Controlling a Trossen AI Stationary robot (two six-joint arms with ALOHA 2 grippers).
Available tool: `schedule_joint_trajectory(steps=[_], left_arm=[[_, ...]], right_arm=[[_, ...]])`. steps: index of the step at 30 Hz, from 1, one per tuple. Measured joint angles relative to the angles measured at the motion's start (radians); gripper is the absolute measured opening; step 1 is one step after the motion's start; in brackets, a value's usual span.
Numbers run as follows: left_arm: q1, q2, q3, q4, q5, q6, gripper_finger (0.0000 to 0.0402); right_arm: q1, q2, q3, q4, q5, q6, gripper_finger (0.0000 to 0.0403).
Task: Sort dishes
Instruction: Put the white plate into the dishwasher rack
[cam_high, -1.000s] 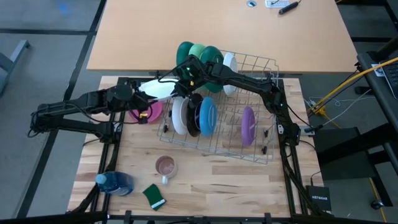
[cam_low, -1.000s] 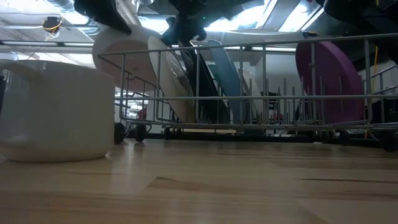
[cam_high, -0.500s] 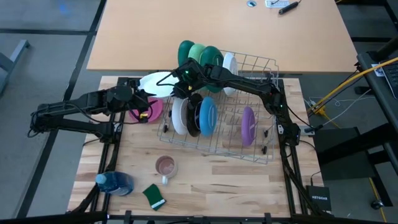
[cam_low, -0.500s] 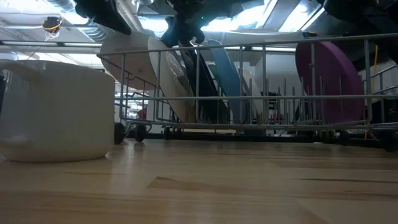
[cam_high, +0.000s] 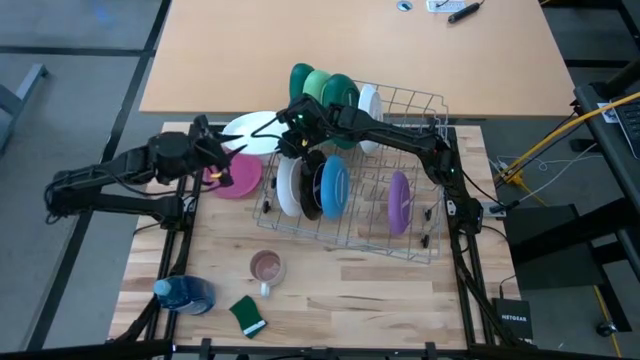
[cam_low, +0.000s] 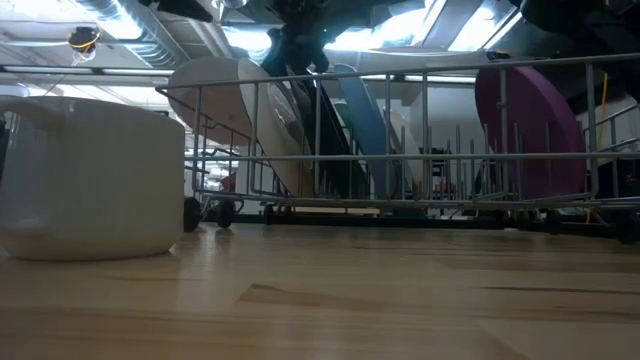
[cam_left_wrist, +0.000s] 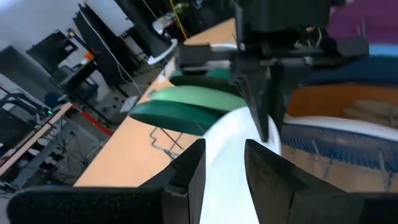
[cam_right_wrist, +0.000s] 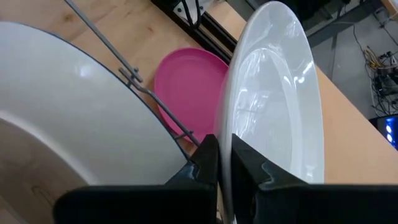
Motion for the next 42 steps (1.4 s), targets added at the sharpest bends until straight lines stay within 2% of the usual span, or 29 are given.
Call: schedule_joint_trajectory(steps=[17,23,29,35,42], left_arm=[[0.000,-0.164,0.000,0.015,0.000,-0.004,0.0100],[0.000,-0.194,0.000,0.014,0.001,-0.004,0.0100],[0.000,-0.197,0.000,0.013,0.001,-0.004,0.0100],[0.000,-0.197,0.000,0.015,0.001,0.022,0.0100],[0.000,-0.197,0.000,0.058,0.005,0.022,0.0100]], right_arm=[[0.040,-0.002,0.029,-0.005,0.050,-0.025,0.0018],[0.054,-0.006,0.105,-0.050,0.064,-0.024,0.0017],[0.074,-0.042,0.106,-0.083,0.089,-0.022,0.0017],[0.100,-0.074,0.109,-0.146,0.109,0.037,0.0018],[0.119,-0.110,0.107,-0.233,0.103,0.203,0.0018]])
